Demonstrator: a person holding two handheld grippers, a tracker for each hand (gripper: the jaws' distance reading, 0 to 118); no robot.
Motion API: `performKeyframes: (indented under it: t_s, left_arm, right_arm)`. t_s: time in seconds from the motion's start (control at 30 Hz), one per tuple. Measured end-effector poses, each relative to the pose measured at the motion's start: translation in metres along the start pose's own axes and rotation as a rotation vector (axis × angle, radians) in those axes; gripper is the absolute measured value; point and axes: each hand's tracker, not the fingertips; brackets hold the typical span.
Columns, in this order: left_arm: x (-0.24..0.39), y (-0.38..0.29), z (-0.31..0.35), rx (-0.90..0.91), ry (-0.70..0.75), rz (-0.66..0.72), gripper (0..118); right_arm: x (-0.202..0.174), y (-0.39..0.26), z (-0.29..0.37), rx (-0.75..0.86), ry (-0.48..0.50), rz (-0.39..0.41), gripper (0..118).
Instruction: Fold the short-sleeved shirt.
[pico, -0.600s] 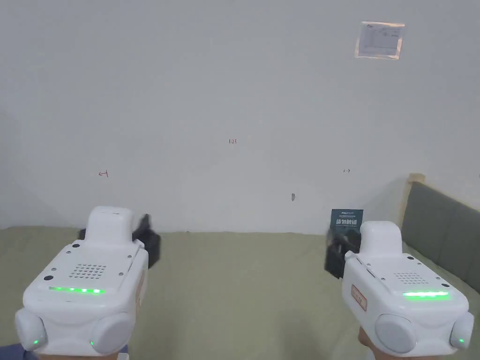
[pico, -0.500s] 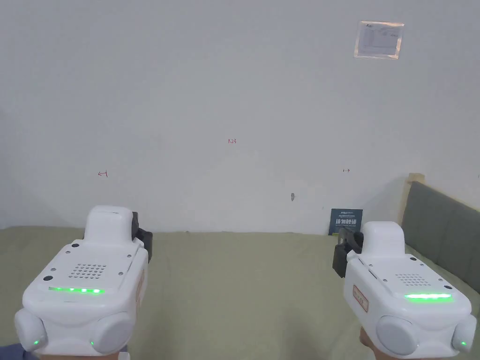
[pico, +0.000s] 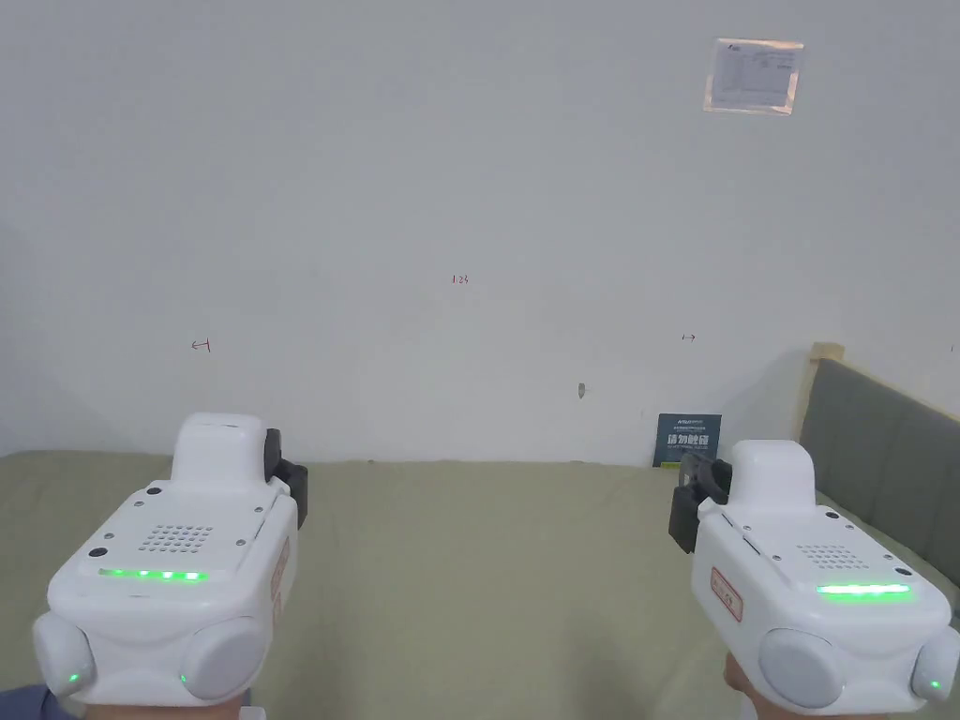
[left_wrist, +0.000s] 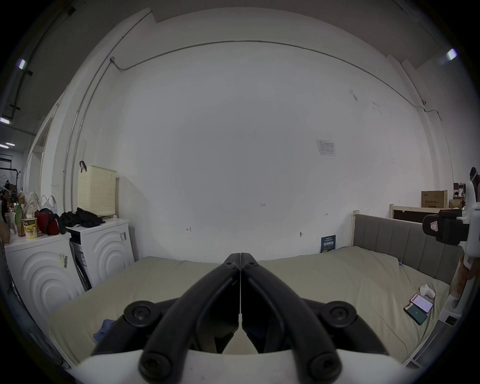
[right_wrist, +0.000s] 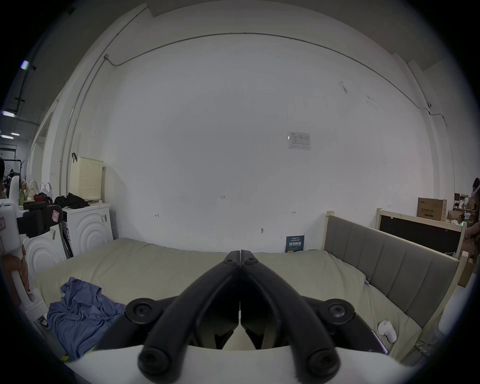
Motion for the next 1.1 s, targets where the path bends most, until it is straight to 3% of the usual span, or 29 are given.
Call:
performKeyframes:
  t_s: [0.2, 0.3, 0.63, 0.77, 0.87, 1.1]
  left_arm:
    - [-0.007, -0.002, 0.001, -0.017, -0.004, 0.012, 0]
    - [-0.023, -0.005, 0.009, -0.014, 0.055, -0.013, 0]
    - [-0.132, -0.017, 0.079, -0.051, 0.334, -0.046, 0]
    - [-0.164, -0.031, 0.092, -0.102, 0.393, -0.050, 0]
    - [-0.193, -0.045, 0.077, -0.269, 0.381, 0.000, 0]
    - [-0.258, -0.153, -0.026, -0.951, 0.146, 0.179, 0]
  right_arm:
    - [-0.007, 0.000, -0.002, -0.008, 0.008, 0.015, 0]
    - [-0.028, -0.001, -0.008, -0.013, 0.052, 0.037, 0]
    - [-0.173, -0.016, -0.022, 0.000, 0.413, 0.005, 0]
    - [-0.217, -0.027, -0.021, -0.004, 0.489, 0.020, 0]
    - [-0.239, -0.039, -0.026, -0.035, 0.551, 0.028, 0]
    - [-0.270, -0.081, -0.053, -0.089, 0.586, 0.126, 0]
